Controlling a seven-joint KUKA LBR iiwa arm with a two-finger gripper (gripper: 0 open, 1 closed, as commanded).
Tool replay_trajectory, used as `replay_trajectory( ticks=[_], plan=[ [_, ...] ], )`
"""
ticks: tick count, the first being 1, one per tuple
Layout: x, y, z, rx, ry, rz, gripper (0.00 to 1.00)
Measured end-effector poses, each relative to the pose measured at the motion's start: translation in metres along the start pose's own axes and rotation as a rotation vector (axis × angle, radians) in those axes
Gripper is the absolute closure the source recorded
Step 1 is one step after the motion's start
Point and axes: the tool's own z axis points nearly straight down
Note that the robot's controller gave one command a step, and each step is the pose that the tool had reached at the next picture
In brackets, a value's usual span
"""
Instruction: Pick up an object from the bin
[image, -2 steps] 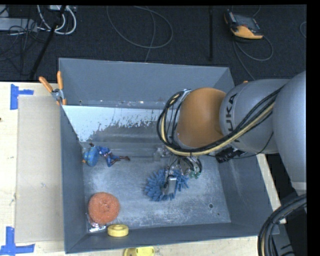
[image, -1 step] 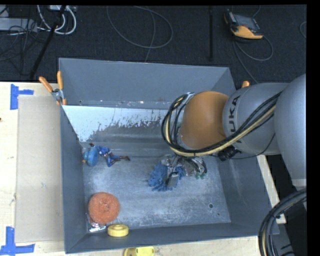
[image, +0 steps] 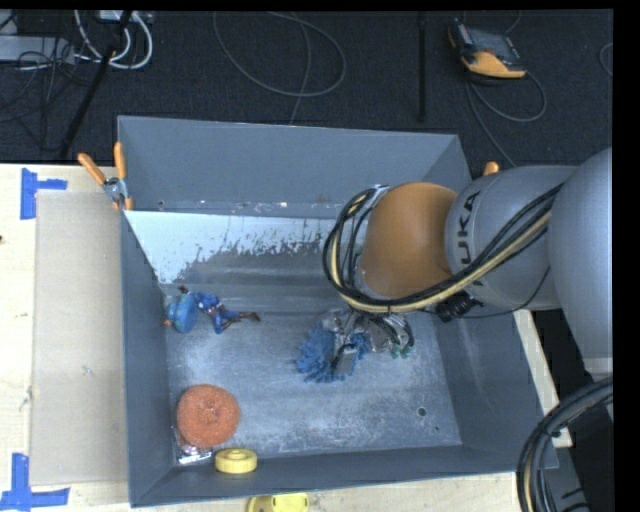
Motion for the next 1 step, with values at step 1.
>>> replay_trajectory(
  ticks=[1],
  plan=[
    [-0.0079,0.0068,-0.0860,0.001,0.001,-0.003,1.00]
  ],
)
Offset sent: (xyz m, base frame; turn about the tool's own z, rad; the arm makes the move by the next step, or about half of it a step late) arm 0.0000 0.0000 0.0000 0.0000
